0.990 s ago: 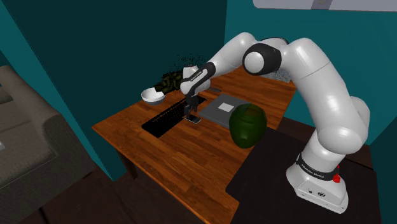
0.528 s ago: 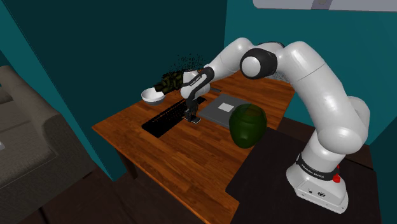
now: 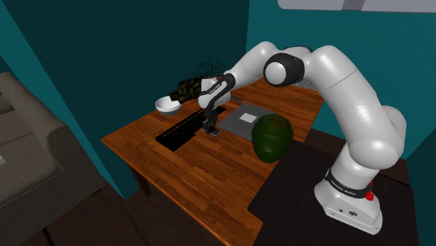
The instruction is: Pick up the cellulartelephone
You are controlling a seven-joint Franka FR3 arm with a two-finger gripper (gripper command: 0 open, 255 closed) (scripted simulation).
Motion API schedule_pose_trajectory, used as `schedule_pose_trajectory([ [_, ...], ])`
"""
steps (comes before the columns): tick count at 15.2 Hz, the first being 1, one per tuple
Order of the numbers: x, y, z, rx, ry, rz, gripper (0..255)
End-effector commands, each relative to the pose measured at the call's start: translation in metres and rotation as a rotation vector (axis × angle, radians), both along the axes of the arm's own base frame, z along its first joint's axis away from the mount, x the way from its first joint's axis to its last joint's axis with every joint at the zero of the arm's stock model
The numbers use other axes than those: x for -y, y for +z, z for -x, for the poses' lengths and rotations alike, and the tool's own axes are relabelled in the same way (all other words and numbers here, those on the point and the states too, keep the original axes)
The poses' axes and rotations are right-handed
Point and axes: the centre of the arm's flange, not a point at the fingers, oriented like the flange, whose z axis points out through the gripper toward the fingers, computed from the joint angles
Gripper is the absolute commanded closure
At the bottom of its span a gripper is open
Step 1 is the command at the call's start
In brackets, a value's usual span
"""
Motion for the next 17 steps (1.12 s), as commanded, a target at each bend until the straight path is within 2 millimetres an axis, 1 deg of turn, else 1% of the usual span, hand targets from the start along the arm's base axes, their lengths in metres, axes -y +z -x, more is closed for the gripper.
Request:
schedule_pose_trajectory([
  [1,0.0,-0.001,0.001,-0.002,0.0,0.0,255],
  [16,0.0,0.078,0.001,-0.002,0.0,0.0,255],
  [17,0.0,0.079,0.001,-0.002,0.0,0.0,255],
])
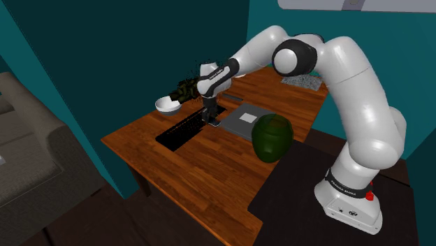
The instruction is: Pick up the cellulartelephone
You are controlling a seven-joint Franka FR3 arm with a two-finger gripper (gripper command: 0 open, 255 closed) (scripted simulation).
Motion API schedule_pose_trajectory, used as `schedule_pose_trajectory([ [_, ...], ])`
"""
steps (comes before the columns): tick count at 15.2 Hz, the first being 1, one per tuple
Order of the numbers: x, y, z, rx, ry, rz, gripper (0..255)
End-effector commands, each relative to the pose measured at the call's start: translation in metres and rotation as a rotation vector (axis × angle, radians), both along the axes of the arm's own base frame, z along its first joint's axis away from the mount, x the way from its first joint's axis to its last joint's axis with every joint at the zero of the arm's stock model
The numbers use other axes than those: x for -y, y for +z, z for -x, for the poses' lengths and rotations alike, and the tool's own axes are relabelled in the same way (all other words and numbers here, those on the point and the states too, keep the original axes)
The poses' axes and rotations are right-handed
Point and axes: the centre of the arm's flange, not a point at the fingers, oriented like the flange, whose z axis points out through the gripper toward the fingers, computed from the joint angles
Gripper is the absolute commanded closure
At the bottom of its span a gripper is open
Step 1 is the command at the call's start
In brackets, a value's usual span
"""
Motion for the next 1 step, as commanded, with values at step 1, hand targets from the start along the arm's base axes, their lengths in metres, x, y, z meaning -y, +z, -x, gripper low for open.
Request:
schedule_pose_trajectory([
  [1,0.0009,0.003,-0.0001,0.0,0.0,0.0,255],
])
